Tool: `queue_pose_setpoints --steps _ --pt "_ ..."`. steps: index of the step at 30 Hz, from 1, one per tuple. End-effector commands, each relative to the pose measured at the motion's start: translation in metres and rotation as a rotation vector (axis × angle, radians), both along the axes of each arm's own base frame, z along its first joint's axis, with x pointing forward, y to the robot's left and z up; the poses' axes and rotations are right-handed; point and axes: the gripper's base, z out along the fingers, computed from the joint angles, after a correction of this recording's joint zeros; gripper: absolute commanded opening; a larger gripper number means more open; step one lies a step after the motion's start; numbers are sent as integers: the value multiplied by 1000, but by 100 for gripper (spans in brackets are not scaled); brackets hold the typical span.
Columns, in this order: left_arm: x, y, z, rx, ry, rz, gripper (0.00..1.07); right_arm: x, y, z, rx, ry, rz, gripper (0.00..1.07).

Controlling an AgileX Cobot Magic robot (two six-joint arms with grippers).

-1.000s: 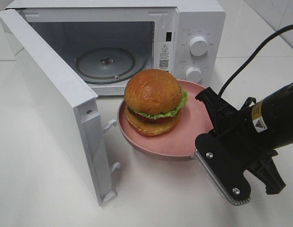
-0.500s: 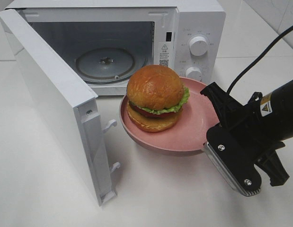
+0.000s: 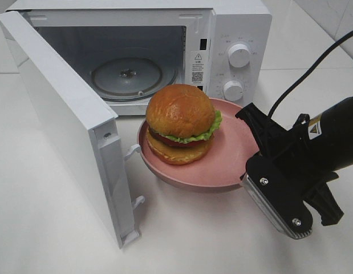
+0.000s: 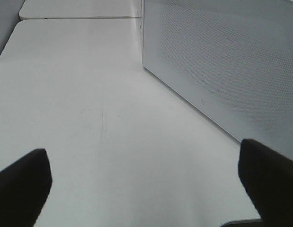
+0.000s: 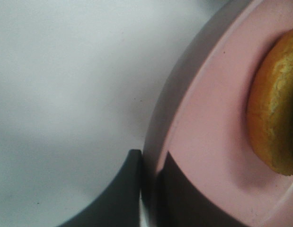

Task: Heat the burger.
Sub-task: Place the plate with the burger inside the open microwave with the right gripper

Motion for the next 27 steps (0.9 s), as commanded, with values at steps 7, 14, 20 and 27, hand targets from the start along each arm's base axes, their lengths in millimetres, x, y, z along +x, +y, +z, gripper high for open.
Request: queue_pose_setpoints --steps 7,14,20,27 --pt "-3 0 0 0 -36 4 101 11 6 16 58 -95 -11 0" --pt "-3 0 0 0 -36 4 101 10 8 16 61 -101 0 0" --pt "-3 0 0 0 -36 4 101 10 13 15 72 -114 -6 0" --pt "-3 0 0 0 -36 4 101 21 21 10 61 -89 -21 0"
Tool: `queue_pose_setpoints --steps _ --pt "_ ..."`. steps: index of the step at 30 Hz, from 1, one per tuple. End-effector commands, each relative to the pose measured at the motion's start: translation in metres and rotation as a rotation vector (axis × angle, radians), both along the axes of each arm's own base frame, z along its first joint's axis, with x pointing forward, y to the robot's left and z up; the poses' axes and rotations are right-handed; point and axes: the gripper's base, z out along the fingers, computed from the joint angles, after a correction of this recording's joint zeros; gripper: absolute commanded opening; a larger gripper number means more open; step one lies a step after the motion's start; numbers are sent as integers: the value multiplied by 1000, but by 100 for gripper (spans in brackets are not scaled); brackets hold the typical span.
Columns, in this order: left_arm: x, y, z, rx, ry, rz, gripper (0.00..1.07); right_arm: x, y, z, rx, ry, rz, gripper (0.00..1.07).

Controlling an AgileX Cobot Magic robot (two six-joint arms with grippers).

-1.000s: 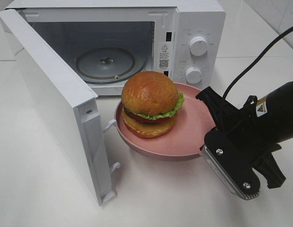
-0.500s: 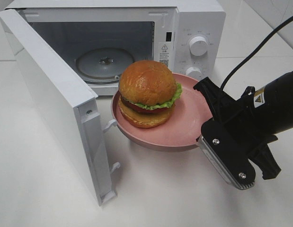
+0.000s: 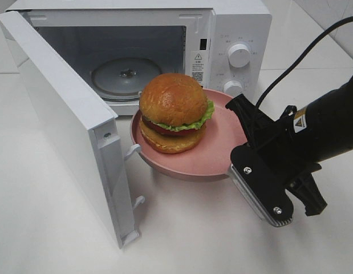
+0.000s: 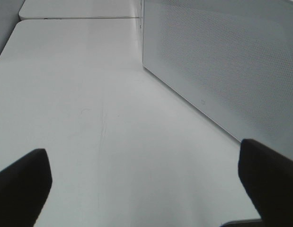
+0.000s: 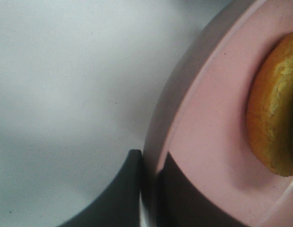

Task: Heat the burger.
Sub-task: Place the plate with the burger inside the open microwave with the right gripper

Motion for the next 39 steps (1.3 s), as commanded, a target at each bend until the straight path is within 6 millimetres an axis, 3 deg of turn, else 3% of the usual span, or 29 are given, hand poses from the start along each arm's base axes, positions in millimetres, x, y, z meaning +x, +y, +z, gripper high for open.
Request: queue_pose_setpoints --steps 1,17,39 --pt "-3 0 0 0 -36 4 101 11 8 10 49 -71 -7 0" --pt "-3 0 0 0 -36 4 101 43 46 8 54 -70 19 0" --pt "-3 0 0 0 -36 4 101 89 80 14 44 -43 -2 0"
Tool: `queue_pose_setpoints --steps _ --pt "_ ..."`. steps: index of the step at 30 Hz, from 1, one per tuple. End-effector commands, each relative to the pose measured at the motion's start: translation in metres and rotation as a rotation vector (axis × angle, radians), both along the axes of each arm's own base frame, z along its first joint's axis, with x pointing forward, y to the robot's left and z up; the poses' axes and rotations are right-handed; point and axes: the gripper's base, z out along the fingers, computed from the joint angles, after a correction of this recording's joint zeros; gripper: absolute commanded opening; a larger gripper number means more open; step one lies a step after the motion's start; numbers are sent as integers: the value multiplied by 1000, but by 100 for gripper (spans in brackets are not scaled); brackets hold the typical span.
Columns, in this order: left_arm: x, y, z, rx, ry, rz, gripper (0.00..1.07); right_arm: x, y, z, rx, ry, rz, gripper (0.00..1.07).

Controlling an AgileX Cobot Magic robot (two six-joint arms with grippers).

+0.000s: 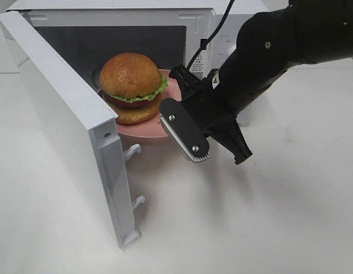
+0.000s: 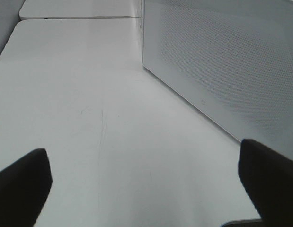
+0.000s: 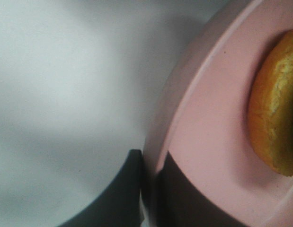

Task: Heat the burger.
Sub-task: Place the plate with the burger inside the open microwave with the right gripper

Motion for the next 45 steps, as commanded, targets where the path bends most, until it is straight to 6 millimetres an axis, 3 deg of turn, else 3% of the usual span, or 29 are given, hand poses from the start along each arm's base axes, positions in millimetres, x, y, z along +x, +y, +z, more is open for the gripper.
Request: queue_pose_setpoints --steps 1,34,45 --pt "-3 0 0 0 -36 4 101 11 9 11 52 -55 -18 0" --pt "-3 0 0 0 -36 4 101 74 49 12 69 -77 -128 0" --pt "-3 0 0 0 -36 4 101 94 74 2 82 -88 -170 0"
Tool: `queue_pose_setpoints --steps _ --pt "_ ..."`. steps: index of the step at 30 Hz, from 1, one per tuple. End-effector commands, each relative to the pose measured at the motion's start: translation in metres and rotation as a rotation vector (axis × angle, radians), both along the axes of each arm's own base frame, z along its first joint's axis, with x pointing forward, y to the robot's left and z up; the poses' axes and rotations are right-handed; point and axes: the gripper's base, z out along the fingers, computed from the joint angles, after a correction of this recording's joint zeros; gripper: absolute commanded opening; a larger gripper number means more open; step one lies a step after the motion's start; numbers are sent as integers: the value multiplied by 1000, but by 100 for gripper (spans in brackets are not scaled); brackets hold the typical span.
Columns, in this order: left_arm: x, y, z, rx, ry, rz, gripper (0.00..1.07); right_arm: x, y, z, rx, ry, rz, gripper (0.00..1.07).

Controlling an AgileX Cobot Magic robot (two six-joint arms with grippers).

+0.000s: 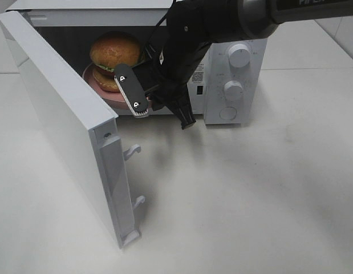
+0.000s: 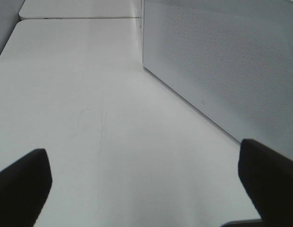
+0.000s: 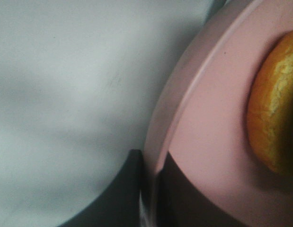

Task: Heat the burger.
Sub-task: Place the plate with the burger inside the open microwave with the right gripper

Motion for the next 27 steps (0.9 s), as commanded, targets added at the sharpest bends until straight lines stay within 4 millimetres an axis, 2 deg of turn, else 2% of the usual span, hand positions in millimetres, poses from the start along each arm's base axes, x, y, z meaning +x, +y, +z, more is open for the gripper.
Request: queue_pose_setpoints --steps 1,18,27 --pt "-3 0 0 0 -36 4 101 7 11 14 67 -75 -5 0" --pt "-3 0 0 0 -36 4 101 35 31 11 121 -96 -61 0" --pt "-3 0 0 0 -36 4 101 47 39 0 137 -95 -88 0"
